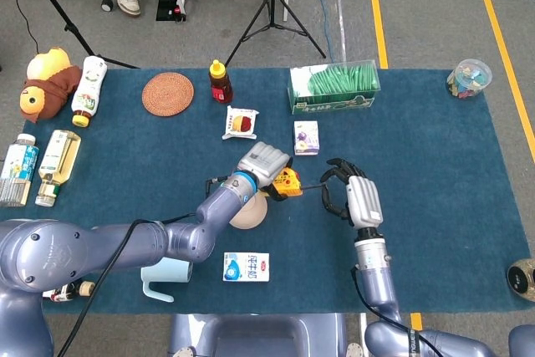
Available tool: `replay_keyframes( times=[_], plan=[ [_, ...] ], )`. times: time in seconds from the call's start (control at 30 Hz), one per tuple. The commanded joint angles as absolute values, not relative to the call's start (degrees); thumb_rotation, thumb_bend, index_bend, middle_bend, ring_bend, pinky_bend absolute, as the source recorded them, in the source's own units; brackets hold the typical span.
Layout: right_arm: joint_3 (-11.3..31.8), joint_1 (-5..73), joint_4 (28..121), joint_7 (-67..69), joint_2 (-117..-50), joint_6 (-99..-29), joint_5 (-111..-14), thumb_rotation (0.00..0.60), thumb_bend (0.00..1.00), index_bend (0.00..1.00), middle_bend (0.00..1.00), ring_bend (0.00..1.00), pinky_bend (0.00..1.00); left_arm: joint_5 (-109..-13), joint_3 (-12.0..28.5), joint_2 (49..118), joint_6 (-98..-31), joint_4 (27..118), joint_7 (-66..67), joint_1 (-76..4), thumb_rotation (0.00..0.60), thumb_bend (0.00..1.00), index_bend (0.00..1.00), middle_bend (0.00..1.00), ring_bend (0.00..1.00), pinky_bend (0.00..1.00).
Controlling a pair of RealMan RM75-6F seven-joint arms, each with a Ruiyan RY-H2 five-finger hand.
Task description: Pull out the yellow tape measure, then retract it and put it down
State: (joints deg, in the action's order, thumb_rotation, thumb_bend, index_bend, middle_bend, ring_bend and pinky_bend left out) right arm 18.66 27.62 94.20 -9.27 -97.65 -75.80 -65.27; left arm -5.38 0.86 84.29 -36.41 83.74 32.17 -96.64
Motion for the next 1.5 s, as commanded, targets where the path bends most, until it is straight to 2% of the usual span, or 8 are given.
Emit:
replay_keyframes(
  times=[0.03,0.3,0.73,1.07,1.5],
  plan=[
    [18.69,27.61,94.33,-9.39,-97.50,-75.78,-65.21,0.584,0.58,0.48,0.27,0.24,0.23,-5.50,0.84,84.26,-36.41,83.80,32.14,-96.66,0.462,0.32,0.56,0.41,0.33,0.44],
    [18.77,27.50,94.67,-9.45,-97.19,-75.78,-64.96,0.586,0.65,0.57,0.31,0.25,0.23,-5.63,0.68,84.45,-36.45,83.51,32.05,-96.72,0.460,0.32,0.56,0.41,0.33,0.45],
    [18.58,27.20,94.66,-8.96,-96.86,-75.75,-64.93,0.587,0.67,0.64,0.36,0.27,0.24,-6.20,0.49,84.63,-36.42,82.87,31.77,-96.46,0.462,0.32,0.56,0.41,0.33,0.45],
    [18.62,26.68,94.87,-7.76,-96.21,-75.98,-65.22,0.582,0.67,0.66,0.37,0.27,0.25,-7.14,-0.11,83.70,-37.32,83.44,31.89,-95.67,0.466,0.32,0.56,0.41,0.33,0.45],
    [19.02,25.04,95.01,-4.87,-94.98,-76.80,-64.80,0.583,0.67,0.66,0.37,0.28,0.25,-10.71,-2.28,79.27,-39.66,88.09,32.16,-92.45,0.462,0.32,0.56,0.41,0.33,0.45]
  ],
)
